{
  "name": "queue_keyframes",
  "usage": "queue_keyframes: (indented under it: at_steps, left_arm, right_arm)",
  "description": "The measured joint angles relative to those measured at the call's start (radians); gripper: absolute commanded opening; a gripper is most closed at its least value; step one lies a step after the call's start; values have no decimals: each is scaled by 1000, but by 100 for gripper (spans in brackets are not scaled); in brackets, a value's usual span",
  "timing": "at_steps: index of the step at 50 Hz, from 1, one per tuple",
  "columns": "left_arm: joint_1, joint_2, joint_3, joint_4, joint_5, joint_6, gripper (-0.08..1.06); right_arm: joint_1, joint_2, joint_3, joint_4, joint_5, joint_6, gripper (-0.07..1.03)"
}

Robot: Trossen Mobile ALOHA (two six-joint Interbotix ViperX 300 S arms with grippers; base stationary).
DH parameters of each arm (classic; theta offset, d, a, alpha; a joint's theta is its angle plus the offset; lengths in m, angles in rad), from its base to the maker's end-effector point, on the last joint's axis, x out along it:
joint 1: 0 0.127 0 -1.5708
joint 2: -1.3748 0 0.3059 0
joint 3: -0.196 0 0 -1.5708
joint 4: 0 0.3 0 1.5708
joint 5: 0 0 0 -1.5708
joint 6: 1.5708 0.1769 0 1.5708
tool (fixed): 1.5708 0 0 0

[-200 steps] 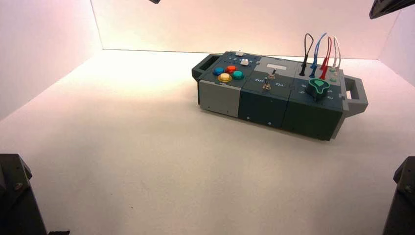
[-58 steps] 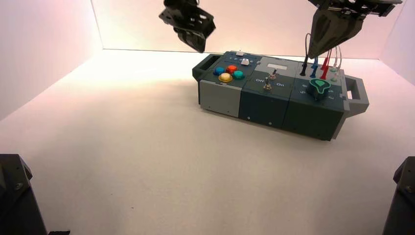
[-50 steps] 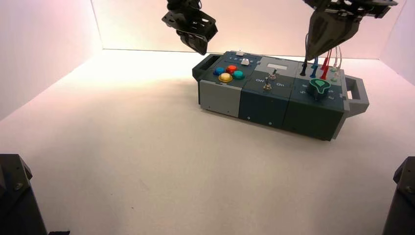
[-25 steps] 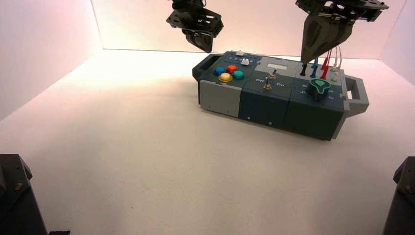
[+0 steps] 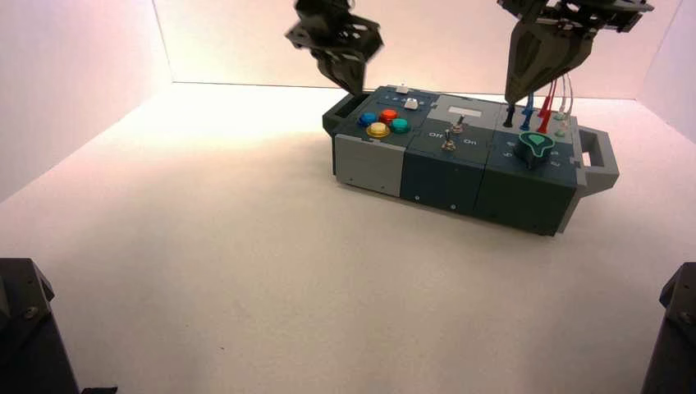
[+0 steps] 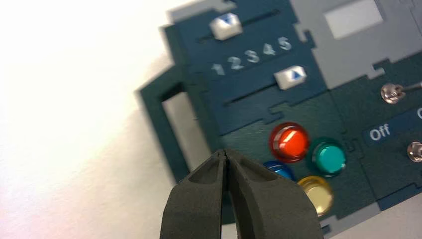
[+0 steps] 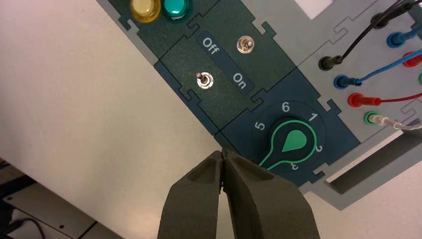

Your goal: Flip the bottom switch on with the right gripper.

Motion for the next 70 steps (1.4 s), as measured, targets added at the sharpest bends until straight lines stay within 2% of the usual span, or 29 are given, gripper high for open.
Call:
queue_keyframes:
  at_steps: [6,18,33,54,63,70]
  left_arm:
    - [21,-17,8,12,0,0,-3]
    - [15,-12,11,12,3,2,-3]
    - [15,51,8,12,41,2,-3]
    - [8,107,-52,12,51,5,-3]
    - [8,118,-67,12,51,3,-3]
    - [8,118,-71,11,51,5,-3]
  right_arm:
    - [0,-11,0,0,2,-2,-2]
    - [-2,-14,0,-2,0,-2,-2]
    - [-2,-14,0,0,2,-2,-2]
    - [0,-14,0,-2,2,-2,-2]
    - [25,3,-2,-2,5,-2,-2]
    - [51,43,-5,-2,8,-21,-2]
